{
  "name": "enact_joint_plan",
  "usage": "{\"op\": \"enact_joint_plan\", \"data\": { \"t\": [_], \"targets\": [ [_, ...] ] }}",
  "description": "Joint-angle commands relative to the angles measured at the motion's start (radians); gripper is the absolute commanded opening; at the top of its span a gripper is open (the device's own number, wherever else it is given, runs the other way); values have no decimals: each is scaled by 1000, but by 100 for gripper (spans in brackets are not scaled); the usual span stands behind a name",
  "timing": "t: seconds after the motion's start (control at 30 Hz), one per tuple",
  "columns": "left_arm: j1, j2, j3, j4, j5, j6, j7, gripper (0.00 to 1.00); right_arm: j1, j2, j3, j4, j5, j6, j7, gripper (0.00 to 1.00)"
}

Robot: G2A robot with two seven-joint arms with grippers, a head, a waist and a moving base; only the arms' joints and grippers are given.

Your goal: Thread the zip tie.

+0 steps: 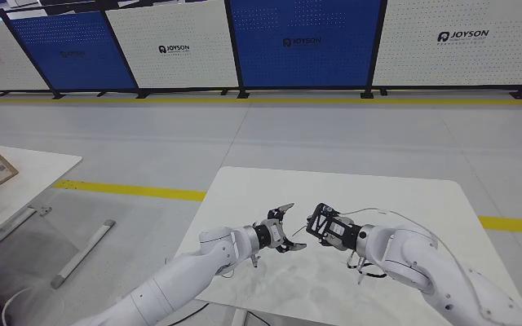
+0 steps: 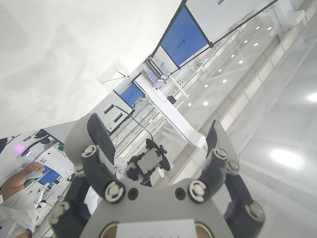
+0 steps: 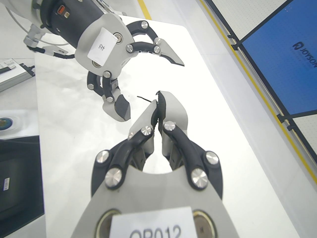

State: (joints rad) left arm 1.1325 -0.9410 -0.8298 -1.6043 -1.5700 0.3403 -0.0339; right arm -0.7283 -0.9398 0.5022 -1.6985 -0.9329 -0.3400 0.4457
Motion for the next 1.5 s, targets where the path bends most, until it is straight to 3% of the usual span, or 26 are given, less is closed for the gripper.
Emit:
{"op": "enact_joint_plan", "data": {
  "t": [0.0,0.27,0.63,0.73,0.83,1.3,1.33,1.4,1.43,1.47],
  "targets": [
    [6,0,0,0,0,0,-11,33,0,0,0,0,0,0,0,0],
    [-2,2,20,3,0,0,-18,27,0,0,0,0,0,0,0,0],
    [5,6,13,0,0,0,-44,32,0,0,0,0,0,0,0,0],
    [5,7,14,0,0,0,-47,25,0,0,0,0,0,0,0,0],
    [2,8,16,-2,0,0,-48,0,0,0,0,0,0,0,0,0],
    [-7,16,33,-4,0,0,-70,0,-18,-1,12,0,-5,8,-10,0],
    [-7,17,33,-4,0,0,-70,0,-22,-2,17,-1,-7,6,-9,20],
    [-8,19,33,-6,0,0,-65,0,-31,-3,32,-4,2,5,-4,48],
    [-9,20,33,-7,0,0,-61,0,-35,-3,39,-6,4,4,-3,73],
    [-11,21,35,-10,0,0,-55,0,-42,-3,49,-8,9,5,-5,85]
  ]
}}
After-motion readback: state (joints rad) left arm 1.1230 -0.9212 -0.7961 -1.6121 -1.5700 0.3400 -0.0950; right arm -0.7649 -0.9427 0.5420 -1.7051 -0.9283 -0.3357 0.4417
